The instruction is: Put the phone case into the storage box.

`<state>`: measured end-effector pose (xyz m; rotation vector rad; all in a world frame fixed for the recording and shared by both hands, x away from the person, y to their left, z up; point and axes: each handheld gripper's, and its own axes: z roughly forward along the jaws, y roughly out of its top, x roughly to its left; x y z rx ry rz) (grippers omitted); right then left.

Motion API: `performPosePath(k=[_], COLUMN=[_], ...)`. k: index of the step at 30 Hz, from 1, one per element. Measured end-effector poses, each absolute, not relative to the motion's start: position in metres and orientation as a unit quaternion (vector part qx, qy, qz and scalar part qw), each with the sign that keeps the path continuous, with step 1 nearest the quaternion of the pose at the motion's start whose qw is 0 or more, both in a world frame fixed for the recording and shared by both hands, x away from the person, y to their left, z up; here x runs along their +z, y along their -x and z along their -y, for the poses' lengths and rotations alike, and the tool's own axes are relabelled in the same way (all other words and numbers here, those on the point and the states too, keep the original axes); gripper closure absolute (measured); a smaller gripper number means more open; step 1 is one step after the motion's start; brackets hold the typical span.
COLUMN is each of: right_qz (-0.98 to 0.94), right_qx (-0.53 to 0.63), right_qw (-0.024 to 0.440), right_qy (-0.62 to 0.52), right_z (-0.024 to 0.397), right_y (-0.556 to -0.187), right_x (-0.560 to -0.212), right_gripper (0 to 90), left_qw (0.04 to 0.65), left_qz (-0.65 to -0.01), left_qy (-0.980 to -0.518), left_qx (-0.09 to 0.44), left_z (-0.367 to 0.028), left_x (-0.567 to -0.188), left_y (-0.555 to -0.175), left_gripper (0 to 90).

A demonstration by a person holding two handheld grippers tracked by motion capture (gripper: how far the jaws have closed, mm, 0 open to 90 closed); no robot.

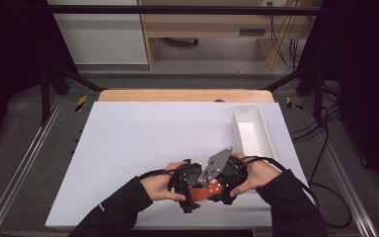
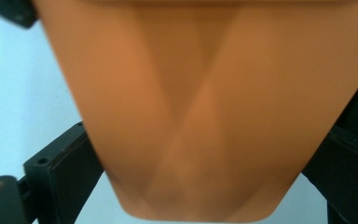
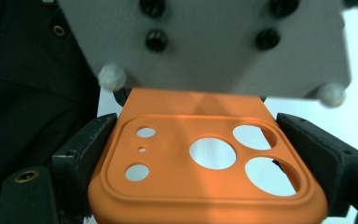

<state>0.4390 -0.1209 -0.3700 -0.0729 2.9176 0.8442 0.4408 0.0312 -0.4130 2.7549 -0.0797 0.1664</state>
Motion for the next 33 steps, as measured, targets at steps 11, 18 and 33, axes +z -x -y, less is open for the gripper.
performPosePath(k=[11, 18, 33], right_qz=[-0.960, -0.960, -0.955], right_qx=[0.273, 0.275, 0.289], right_qw=[0.053, 0.052, 0.064], right_qy=[0.026, 0.029, 0.035], right_z=[0.1209, 0.1208, 0.1229], right_y=[-0.4380, -0.4379, -0.4368], right_x=[-0.3702, -0.3705, -0.3681], right_gripper=[16.0, 16.0, 14.8], left_qw=[0.190, 0.193, 0.219], left_qz=[0.023, 0.029, 0.023], left_qy=[-0.980, -0.979, -0.973], left_qx=[0.056, 0.060, 0.065], left_z=[-0.0322, -0.0325, -0.0373], left_x=[-0.4132, -0.4134, -0.4132], left_y=[-0.4411, -0.4412, -0.4417], left_gripper=[15.0, 15.3, 15.6])
